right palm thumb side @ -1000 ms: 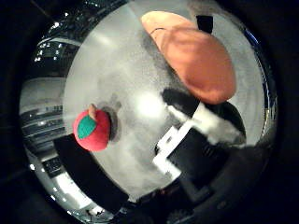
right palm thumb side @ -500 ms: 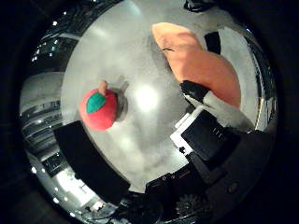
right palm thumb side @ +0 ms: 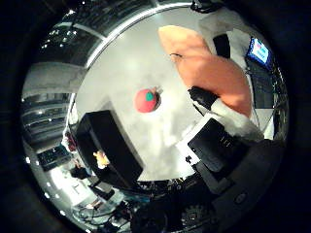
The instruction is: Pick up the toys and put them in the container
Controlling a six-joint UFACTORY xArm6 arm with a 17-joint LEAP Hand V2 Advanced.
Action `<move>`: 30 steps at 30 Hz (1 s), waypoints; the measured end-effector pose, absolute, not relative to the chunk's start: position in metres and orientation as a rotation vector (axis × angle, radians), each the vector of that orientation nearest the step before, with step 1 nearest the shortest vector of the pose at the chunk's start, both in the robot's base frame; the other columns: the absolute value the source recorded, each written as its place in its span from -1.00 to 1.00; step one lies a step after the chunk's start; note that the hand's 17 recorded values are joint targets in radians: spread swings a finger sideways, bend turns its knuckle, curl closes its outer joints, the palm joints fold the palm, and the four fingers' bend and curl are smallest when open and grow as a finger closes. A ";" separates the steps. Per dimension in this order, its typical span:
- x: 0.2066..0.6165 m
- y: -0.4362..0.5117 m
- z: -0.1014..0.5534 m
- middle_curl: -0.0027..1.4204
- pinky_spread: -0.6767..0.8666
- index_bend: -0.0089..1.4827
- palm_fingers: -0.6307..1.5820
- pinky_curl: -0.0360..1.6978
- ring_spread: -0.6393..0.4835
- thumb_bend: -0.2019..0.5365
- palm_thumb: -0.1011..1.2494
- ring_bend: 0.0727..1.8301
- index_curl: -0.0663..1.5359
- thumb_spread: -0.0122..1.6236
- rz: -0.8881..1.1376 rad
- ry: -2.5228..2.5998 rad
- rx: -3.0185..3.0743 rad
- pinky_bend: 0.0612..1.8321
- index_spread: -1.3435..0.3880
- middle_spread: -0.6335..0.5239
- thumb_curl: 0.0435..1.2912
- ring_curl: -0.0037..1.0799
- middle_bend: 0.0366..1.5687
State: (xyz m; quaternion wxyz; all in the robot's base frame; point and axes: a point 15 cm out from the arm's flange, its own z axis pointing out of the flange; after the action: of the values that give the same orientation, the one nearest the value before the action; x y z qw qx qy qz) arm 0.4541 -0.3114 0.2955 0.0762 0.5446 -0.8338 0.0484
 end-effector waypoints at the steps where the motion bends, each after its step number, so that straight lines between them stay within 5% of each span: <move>1: 0.450 -0.300 0.305 -0.49 0.36 0.35 0.05 -0.82 0.15 -0.51 0.63 -0.86 -0.11 0.06 0.153 -2.495 1.658 -0.86 0.06 -0.18 -0.16 -0.73 -0.49; 13: 0.429 -0.080 0.369 -0.47 0.34 0.32 0.07 -0.83 0.14 -0.51 0.63 -0.85 -0.09 0.06 0.120 -2.346 2.153 -0.87 0.05 -0.21 -0.14 -0.69 -0.48; 27: 0.426 0.149 0.332 -0.46 0.35 0.30 0.08 -0.84 0.12 -0.51 0.63 -0.86 -0.09 0.06 0.006 -2.080 2.445 -0.87 0.05 -0.23 -0.14 -0.67 -0.46; 30: 0.436 0.173 0.315 -0.46 0.37 -0.17 -0.06 -0.79 0.14 -0.53 0.55 -0.74 -0.19 0.12 0.010 -2.047 2.486 -0.77 0.04 -0.17 -0.16 -0.60 -0.48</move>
State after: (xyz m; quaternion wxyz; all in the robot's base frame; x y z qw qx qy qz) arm 0.4360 0.1733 0.3154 -0.0394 0.7713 -0.6353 0.0031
